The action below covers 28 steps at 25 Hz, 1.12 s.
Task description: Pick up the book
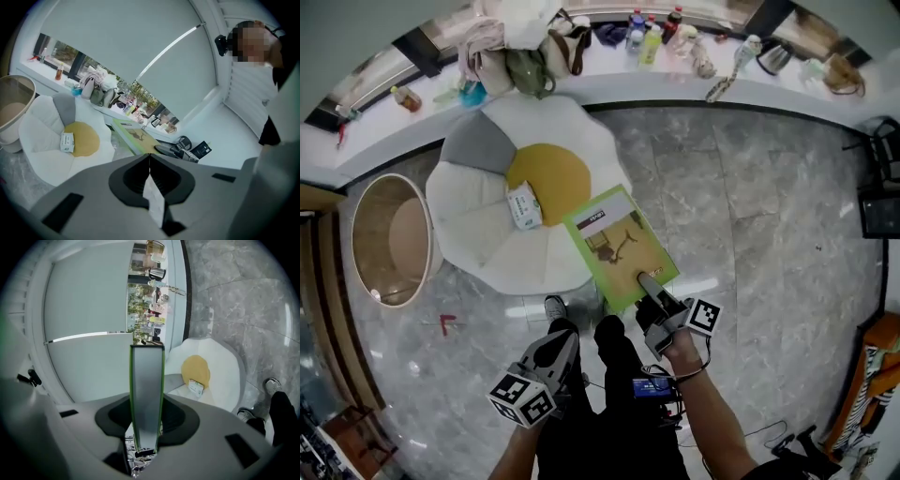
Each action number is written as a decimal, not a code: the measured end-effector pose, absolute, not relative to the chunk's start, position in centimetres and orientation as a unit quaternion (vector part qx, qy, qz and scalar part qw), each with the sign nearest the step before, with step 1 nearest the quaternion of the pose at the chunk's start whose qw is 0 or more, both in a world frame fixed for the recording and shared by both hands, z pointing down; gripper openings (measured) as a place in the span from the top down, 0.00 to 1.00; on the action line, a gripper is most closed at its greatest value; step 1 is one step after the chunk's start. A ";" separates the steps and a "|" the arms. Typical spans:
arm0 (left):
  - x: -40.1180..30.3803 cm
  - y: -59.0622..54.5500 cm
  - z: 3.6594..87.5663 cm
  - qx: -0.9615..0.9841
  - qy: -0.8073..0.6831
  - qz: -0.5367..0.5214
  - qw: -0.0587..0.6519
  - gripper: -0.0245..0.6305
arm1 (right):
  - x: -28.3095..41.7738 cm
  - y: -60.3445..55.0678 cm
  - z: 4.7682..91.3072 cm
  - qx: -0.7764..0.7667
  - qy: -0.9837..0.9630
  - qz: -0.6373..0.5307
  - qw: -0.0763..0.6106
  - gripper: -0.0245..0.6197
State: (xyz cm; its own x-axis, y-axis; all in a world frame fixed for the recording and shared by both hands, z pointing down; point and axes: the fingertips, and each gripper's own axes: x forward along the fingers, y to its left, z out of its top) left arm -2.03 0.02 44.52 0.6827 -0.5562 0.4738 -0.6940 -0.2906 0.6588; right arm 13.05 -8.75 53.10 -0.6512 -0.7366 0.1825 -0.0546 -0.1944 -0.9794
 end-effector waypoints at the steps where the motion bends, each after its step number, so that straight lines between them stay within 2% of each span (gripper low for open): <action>1: -2.0 0.2 43.8 0.802 -0.391 0.076 0.445 0.94 | 13.4 -8.7 52.2 -0.339 0.588 -0.692 0.246 0.73; 15: -4.3 0.8 34.9 0.824 -0.420 0.043 0.377 0.94 | 13.4 -7.5 40.1 -0.309 0.627 -0.658 0.281 0.73; 28: -2.7 1.2 31.6 0.855 -0.396 0.022 0.335 0.94 | 14.2 -5.1 34.1 -0.310 0.654 -0.630 0.283 0.73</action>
